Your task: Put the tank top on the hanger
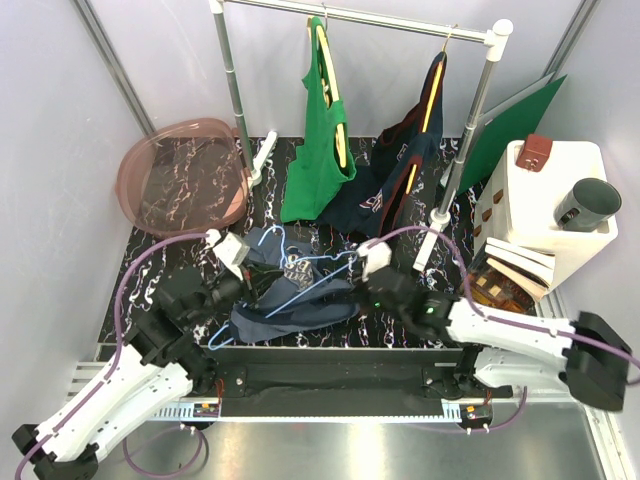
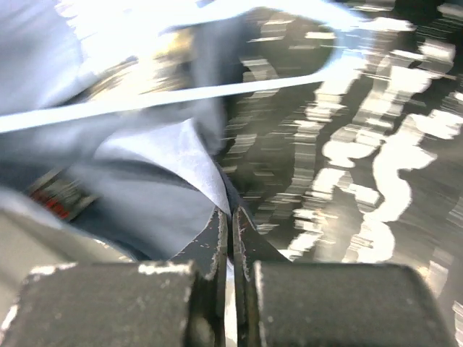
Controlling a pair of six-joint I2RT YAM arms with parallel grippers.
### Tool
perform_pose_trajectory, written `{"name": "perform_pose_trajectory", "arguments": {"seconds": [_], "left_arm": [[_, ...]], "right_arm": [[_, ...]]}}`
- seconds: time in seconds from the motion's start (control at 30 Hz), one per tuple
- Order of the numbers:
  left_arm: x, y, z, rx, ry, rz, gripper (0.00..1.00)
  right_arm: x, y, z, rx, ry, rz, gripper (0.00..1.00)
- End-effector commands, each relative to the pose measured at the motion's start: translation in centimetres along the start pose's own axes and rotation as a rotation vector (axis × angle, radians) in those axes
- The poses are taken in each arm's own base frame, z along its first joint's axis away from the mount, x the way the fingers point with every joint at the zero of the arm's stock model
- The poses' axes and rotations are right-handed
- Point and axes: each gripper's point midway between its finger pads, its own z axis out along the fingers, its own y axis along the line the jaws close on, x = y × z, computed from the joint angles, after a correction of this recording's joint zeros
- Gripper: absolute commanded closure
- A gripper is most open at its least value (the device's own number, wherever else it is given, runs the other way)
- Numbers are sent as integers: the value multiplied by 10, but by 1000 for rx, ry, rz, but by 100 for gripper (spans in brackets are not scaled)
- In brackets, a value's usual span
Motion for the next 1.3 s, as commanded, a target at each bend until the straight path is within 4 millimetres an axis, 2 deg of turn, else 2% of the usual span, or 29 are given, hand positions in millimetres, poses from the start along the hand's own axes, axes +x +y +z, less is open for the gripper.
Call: {"name": "perform_pose_trajectory", "arguments": {"seconds": [0.0,0.03,0.17,0.33,0.57,0.83,1.17,1.27], "left_arm": [[-36,-30,-7,142,-120,38,100],[-35,-33,-7,161,-114,40,100],[-37,-37,-9,178,-129,47,100],[-44,-53,-21,266,-187,73,100],[-48,-58,-27,284,-211,77,100],[-38,-51,-17,239,-156,71,100],[-32,-48,-13,218,-128,75,100],[-30,-46,-12,206,-122,76,100]], "right_arm": [[-1,-43,-13,101,-8,154,100],[-8,-55,-15,126,-28,189,100],[-16,-81,-18,189,-40,267,100],[-30,-98,-20,218,-69,307,100],[-48,-116,-21,253,-97,313,100],[-77,-118,-46,246,-161,303,100],[-72,-119,-70,263,-132,295,100],[-78,-115,-77,252,-132,293,100]]}}
